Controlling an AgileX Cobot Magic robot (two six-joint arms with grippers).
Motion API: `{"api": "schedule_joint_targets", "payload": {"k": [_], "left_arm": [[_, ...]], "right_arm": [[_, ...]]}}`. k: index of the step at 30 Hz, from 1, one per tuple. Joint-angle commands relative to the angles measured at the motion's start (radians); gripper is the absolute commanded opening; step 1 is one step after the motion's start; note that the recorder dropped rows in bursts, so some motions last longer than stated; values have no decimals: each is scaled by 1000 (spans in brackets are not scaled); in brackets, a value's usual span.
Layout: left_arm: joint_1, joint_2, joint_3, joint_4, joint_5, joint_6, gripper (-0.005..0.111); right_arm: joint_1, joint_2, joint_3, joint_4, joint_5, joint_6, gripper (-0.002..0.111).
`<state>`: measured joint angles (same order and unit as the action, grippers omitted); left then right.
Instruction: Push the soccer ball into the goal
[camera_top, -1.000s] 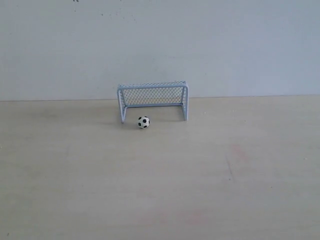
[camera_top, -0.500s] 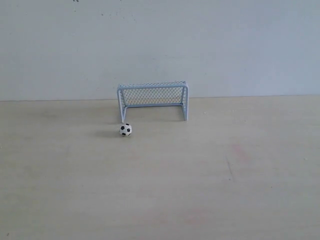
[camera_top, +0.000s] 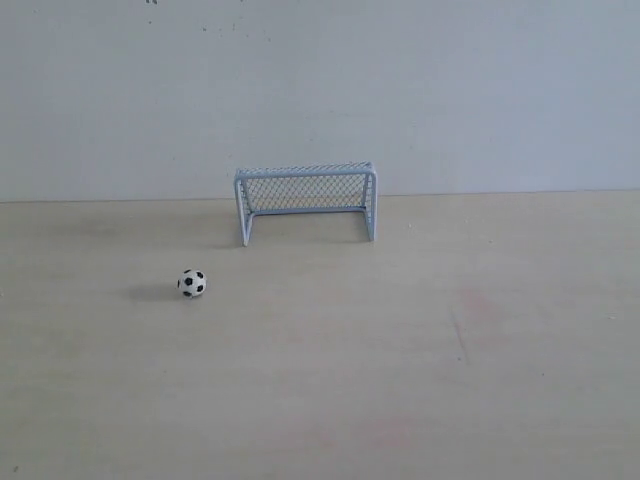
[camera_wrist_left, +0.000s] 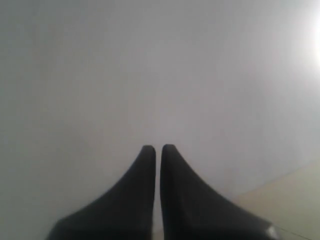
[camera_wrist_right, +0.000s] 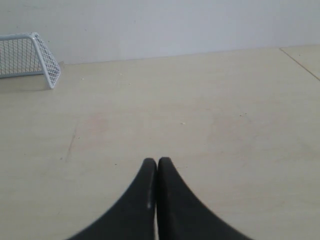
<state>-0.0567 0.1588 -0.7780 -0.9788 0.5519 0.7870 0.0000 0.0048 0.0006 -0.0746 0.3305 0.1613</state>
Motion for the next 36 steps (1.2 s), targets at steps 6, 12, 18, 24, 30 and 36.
{"api": "schedule_joint_targets", "payload": {"k": [6, 12, 18, 24, 30, 36], "left_arm": [[95, 40, 245, -27, -195, -3, 4], [107, 27, 385, -22, -296, 39, 4], [107, -51, 545, -22, -431, 44, 4], [105, -159, 635, -29, -491, 44, 4], [105, -159, 624, -22, -524, 44, 4], [105, -159, 637, 83, -529, 35, 4]], "right_arm": [[0, -5, -1, -10, -8, -3, 0], [0, -5, -1, -10, -8, -3, 0], [0, -5, -1, -10, -8, -3, 0], [0, -5, -1, -10, -8, -3, 0], [0, -5, -1, -10, -8, -3, 0], [0, -5, -1, -10, -8, -3, 0]]}}
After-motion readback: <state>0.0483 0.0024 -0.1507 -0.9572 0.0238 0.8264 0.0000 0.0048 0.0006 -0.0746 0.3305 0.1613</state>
